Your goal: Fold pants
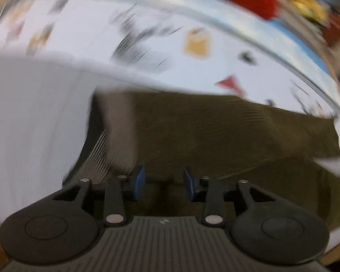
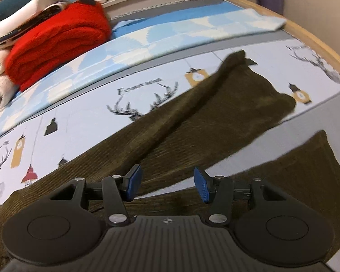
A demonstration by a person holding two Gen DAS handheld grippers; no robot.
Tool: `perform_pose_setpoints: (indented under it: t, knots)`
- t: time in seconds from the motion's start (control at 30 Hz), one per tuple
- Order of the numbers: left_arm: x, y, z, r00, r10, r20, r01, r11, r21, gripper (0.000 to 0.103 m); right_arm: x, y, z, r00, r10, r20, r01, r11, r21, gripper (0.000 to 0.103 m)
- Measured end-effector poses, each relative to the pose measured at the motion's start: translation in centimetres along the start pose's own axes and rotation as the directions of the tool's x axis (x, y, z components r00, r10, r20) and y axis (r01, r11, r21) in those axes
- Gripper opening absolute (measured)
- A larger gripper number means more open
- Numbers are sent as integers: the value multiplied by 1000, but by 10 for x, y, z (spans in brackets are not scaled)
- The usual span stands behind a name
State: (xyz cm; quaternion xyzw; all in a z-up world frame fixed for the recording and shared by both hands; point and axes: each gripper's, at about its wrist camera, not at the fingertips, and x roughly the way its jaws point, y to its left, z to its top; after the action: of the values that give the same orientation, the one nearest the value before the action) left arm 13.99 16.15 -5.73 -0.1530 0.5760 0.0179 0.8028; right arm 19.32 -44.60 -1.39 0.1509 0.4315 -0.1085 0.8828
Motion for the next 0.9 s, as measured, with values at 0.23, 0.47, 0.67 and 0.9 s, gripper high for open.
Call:
perform_pose_setpoints:
  t: [0.23, 0.47, 0.67, 0.9]
  knots:
    - [35, 14, 13, 985, -127, -116, 103, 976, -193, 67, 12, -4, 3, 1000, -4, -17, 4, 1000, 28, 53]
    - [68, -3, 17, 978, -90, -188, 52, 979, -198, 73, 25, 15, 8, 1000, 12, -26, -11, 1000, 8, 53]
    - [56, 7, 33, 999, -33, -43, 18, 951, -307, 59, 34, 31, 11, 999, 23, -32, -23, 1000, 0, 53]
    - [19, -9, 40, 977, 6, 213, 60, 952, -301, 55, 49, 36, 18, 999, 12, -35, -11, 1000, 23, 53]
